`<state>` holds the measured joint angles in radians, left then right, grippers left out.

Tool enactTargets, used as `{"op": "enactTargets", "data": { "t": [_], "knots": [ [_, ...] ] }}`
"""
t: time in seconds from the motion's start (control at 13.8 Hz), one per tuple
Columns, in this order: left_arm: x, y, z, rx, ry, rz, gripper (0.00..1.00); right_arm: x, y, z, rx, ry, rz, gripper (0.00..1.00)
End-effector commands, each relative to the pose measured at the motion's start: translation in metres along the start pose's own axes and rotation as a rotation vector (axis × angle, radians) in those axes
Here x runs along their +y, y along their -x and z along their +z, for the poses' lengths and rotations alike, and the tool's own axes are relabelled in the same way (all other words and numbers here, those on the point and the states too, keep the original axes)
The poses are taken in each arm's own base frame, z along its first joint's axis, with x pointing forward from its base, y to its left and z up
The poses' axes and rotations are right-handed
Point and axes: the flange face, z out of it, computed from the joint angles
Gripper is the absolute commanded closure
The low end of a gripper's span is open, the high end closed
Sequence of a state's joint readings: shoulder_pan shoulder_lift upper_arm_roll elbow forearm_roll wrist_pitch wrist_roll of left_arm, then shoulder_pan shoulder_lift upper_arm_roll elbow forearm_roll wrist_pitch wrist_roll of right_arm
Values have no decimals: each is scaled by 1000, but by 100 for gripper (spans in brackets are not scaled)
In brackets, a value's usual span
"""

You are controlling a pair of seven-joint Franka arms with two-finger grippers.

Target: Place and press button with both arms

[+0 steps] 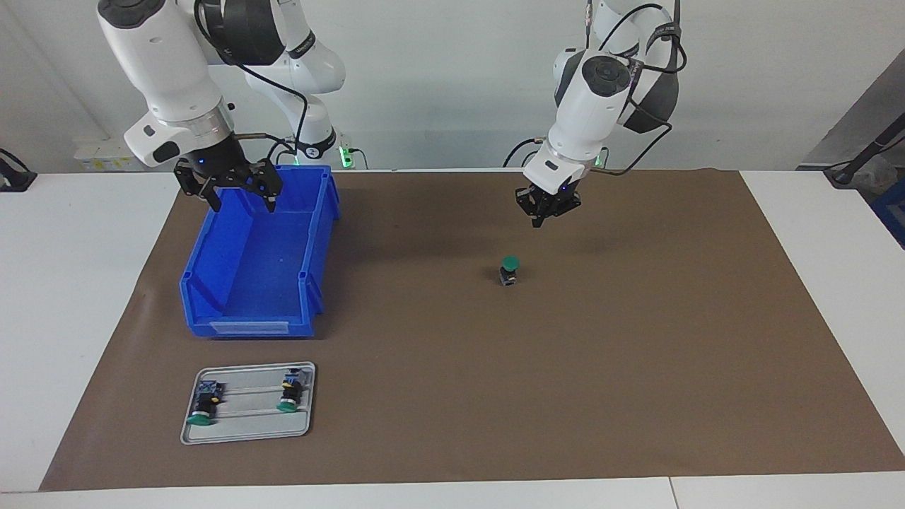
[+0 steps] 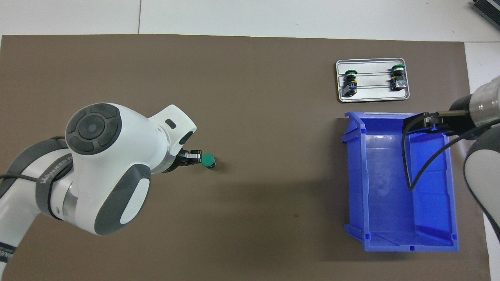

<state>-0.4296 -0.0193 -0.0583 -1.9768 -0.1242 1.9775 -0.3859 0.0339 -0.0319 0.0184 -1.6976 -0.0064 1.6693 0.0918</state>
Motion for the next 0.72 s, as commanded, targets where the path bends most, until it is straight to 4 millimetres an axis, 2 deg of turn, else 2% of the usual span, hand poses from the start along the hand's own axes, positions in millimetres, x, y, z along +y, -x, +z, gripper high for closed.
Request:
{"op": "enactTargets", "data": {
  "t": [0.0, 0.29, 0.51, 0.65],
  "knots": [
    [4, -8, 18, 36, -8, -8, 100, -1, 7, -1, 4, -20, 12, 0],
    [8, -16, 45, 114, 22, -8, 100, -1, 7, -2, 5, -20, 10, 0],
    [14, -17, 69, 98, 7, 7, 100, -1, 7, -1, 4, -20, 12, 0],
    [18, -12, 78, 83, 0, 15, 100, -1, 7, -1, 4, -20, 12, 0]
  ]
}}
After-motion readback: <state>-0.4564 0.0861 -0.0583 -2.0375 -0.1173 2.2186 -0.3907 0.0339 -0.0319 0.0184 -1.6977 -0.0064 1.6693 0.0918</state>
